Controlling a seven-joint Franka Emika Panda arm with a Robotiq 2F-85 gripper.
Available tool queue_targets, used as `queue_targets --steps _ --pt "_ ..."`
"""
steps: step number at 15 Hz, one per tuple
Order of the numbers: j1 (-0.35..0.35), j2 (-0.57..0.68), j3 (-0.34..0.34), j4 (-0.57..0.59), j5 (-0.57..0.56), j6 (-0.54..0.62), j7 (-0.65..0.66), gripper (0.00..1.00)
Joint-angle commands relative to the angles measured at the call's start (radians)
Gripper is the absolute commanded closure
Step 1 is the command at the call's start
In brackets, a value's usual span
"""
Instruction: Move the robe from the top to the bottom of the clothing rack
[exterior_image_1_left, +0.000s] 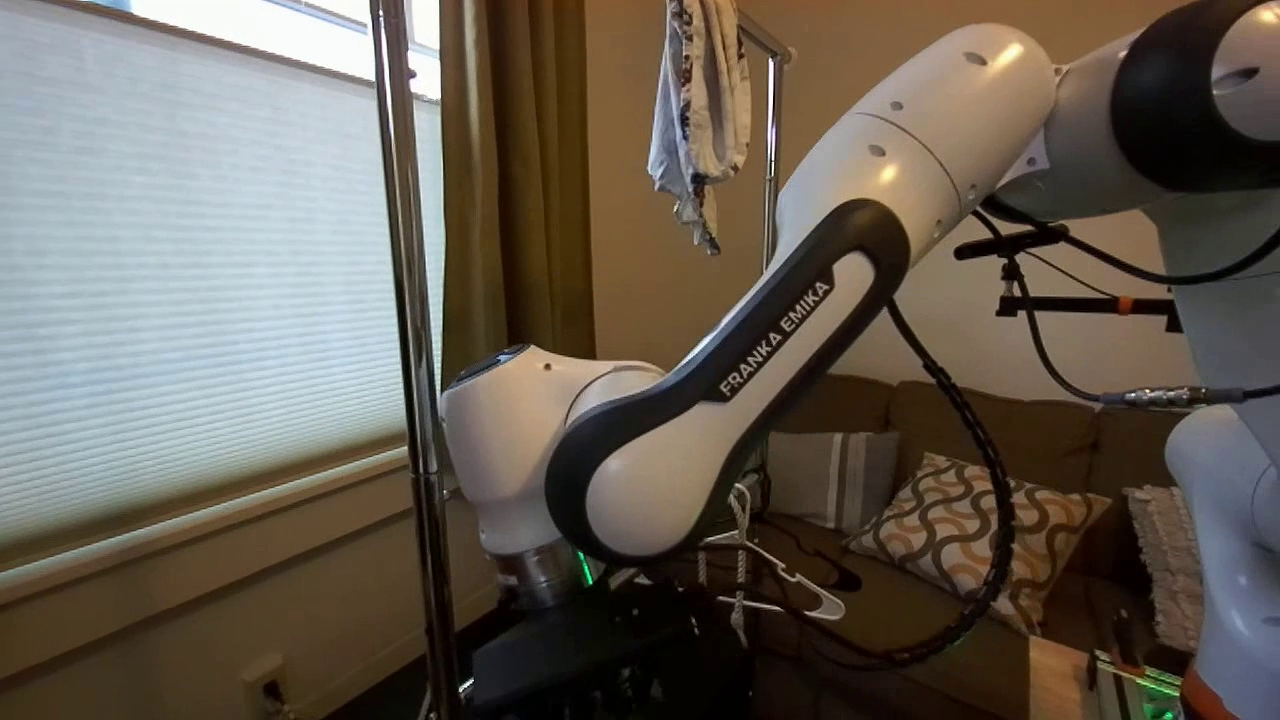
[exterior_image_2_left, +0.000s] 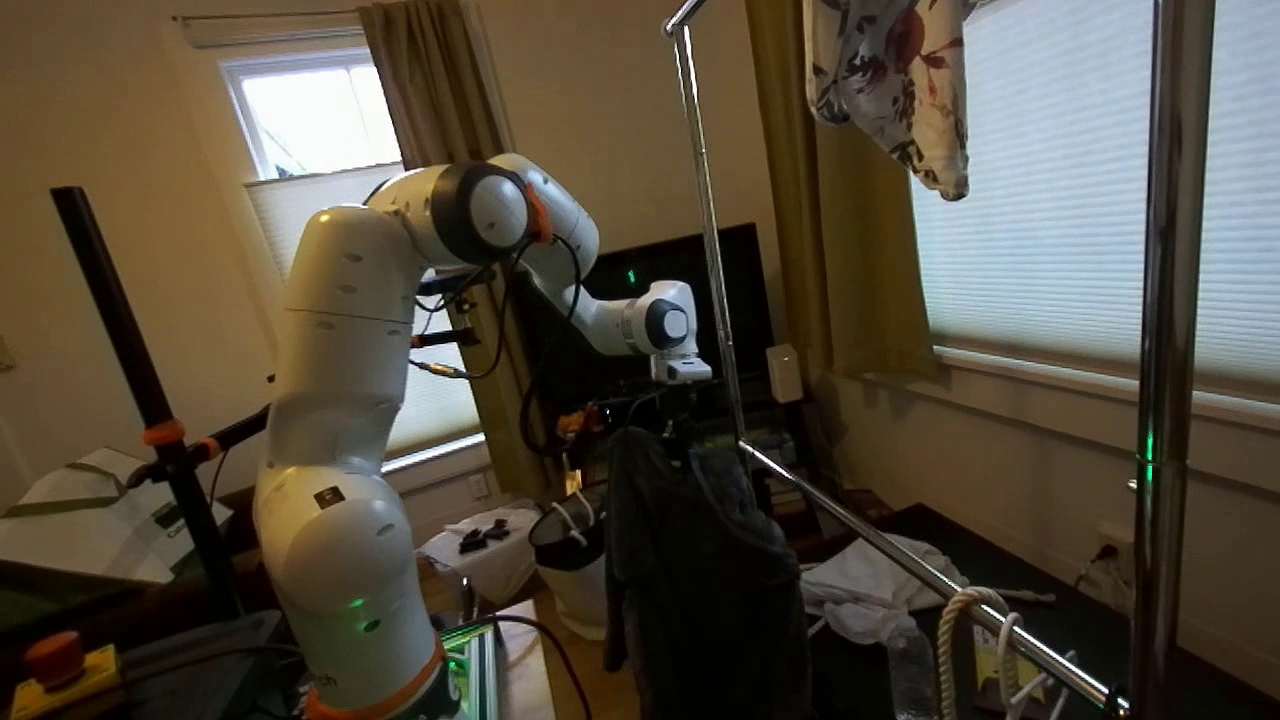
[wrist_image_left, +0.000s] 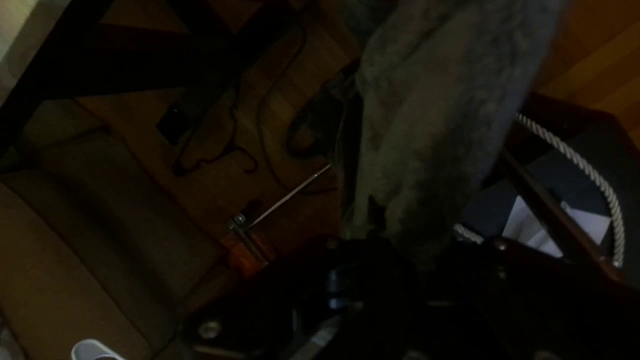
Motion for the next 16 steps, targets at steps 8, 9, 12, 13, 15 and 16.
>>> queue_targets --steps 8,9,12,13,15,16 --pt "0.006 0.092 -0.054 0.208 0.004 -0.029 -0.044 0.98" --pt "0.010 0.111 -0.053 0.224 0.007 -0.034 -0.049 0.98" --pt "0.018 0.158 -0.043 0.244 0.030 -0.037 -0.072 0.98" --pt "0.019 0.174 -0.039 0.247 0.040 -0.033 -0.085 0.98" --pt "0.014 0.194 -0.032 0.248 0.064 -0.025 -0.118 0.98" --pt "0.009 0.202 -0.029 0.250 0.083 -0.025 -0.134 0.80"
